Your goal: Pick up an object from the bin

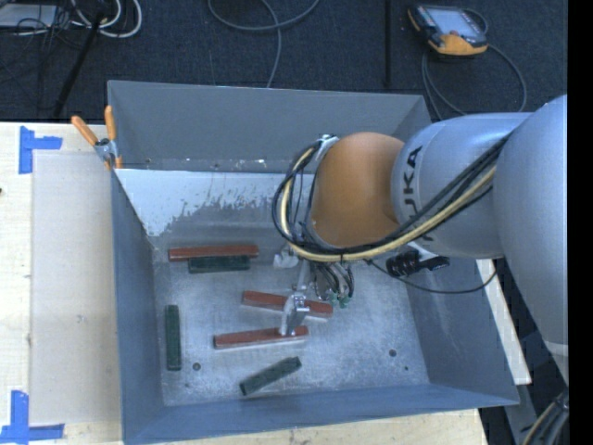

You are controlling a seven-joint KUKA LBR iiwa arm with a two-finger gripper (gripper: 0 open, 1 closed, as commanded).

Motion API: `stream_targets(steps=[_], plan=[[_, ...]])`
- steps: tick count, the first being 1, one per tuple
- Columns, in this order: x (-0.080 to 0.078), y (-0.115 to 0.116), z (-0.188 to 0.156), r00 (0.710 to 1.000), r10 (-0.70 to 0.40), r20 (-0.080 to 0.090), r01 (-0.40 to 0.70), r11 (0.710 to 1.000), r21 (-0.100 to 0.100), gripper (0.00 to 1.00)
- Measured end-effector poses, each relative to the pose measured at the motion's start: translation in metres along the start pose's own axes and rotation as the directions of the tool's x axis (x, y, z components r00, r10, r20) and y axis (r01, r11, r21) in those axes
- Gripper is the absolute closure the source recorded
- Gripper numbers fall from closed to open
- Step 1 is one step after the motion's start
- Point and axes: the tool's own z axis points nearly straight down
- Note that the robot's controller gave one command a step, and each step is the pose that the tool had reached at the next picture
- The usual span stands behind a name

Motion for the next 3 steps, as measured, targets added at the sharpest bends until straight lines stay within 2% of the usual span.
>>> stream_targets(steps=[1,2,3], plan=[[0.024,-0.033,0.038,0.997,0.078,0.009,-0.078,0.997,-0.005,1.0],[0.024,-0.033,0.038,0.997,0.079,0.009,-0.079,0.997,-0.005,1.0],[0.019,-0.022,-0.116,0.995,-0.096,0.002,0.096,0.995,0.0,1.0]])
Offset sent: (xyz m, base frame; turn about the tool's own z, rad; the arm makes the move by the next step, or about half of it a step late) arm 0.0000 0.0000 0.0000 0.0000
